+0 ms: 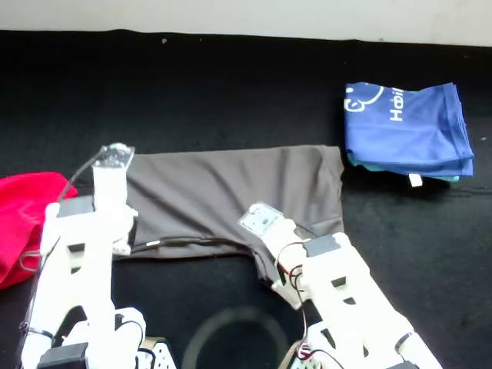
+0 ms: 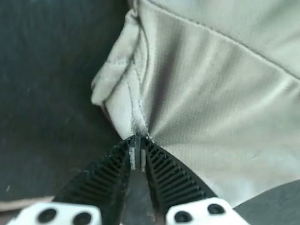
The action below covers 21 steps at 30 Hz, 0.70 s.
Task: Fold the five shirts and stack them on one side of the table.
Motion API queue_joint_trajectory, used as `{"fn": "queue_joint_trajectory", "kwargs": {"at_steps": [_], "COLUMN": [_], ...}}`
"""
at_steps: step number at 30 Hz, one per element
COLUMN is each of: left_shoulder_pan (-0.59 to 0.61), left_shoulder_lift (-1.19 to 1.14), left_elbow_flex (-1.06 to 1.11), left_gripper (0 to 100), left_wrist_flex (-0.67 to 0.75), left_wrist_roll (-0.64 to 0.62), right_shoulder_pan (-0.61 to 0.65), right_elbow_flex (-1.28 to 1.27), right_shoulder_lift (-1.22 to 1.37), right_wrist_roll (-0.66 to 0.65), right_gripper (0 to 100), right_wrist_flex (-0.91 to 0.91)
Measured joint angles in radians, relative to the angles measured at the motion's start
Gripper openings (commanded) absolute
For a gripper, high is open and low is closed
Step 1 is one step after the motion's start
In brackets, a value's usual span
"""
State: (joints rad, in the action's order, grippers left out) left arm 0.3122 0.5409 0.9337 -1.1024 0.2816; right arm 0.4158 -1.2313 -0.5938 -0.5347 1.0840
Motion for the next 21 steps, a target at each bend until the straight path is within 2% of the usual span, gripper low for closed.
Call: {"fn": "queue_joint_trajectory", "kwargs": {"at_steps": [4,8,13,18,21], "left_shoulder_pan": [0.000,0.000,0.000,0.018,0.044], "left_shoulder_lift": [-0.002,-0.002,-0.002,0.006,0.006], "left_elbow_flex": [-0.009,0.089,0.230,0.259,0.259], "left_gripper": [1,1,1,1,1], "left_wrist_flex": [-0.012,0.097,0.204,0.161,0.160], "left_wrist_roll": [0.000,0.000,0.020,0.094,0.117], "right_shoulder_pan": [-0.075,-0.161,-0.176,-0.074,0.028], "right_elbow_flex": [0.080,0.207,0.278,0.284,0.284], "right_shoulder_lift": [0.009,0.009,0.009,0.009,0.012], "right_wrist_roll": [-0.002,-0.002,-0.002,-0.002,-0.002], "right_gripper": [0.7,0.9,1.7,14.5,16.3], "right_wrist_flex": [0.100,0.114,0.123,0.176,0.184]}}
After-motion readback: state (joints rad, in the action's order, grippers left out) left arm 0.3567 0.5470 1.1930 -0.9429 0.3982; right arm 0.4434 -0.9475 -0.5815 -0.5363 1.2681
